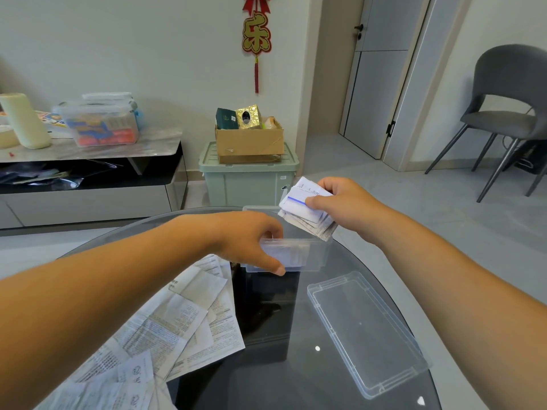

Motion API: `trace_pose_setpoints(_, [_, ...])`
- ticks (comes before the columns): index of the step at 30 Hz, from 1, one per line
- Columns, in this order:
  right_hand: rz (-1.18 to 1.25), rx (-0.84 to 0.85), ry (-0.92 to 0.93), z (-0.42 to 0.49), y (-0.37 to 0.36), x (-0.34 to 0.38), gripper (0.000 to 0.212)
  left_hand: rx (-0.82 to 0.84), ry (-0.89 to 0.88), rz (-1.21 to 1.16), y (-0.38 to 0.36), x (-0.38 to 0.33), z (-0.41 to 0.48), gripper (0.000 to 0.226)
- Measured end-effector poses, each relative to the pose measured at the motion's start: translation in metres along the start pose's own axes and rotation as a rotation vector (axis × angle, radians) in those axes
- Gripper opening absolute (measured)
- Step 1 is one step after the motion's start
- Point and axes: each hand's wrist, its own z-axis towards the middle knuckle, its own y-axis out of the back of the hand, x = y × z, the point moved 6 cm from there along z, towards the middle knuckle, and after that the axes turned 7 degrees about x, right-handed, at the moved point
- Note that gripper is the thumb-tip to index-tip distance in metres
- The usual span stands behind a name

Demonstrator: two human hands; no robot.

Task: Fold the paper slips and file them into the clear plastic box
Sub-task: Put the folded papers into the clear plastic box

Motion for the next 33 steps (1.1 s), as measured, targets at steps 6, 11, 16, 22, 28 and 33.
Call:
trace_pose_setpoints(6, [-0.118,-0.105,0.250,0.006,-0.009,0.026,0.007,-0.037,-0.026,-0.071,-0.003,0.003,-0.005,0.058])
trace_pose_setpoints(11, [-0.360,0.084,0.286,0.012,-0.040,0.027,0.015,-0.098,-0.007,0.122,-0.007,0.008,-0.005,0.069])
trace_pose_setpoints(16, [-0.180,-0.058,0.256,0.014,-0.032,0.020,0.013,0.020,0.110,0.265,-0.010,0.005,0.003,0.067])
trace_pose_setpoints(22, [-0.089,-0.044,0.235,0.012,-0.030,0.018,0.013,0.253,0.298,0.268,-0.004,-0.008,0.011,0.088])
trace_pose_setpoints(28, [-0.064,-0.026,0.247,0.013,-0.030,0.016,0.012,0.260,0.288,0.148,-0.002,-0.012,0.012,0.091])
trace_pose_setpoints(33, [-0.067,-0.037,0.249,0.013,-0.029,0.014,0.013,0.101,0.216,0.102,-0.001,-0.004,0.010,0.067])
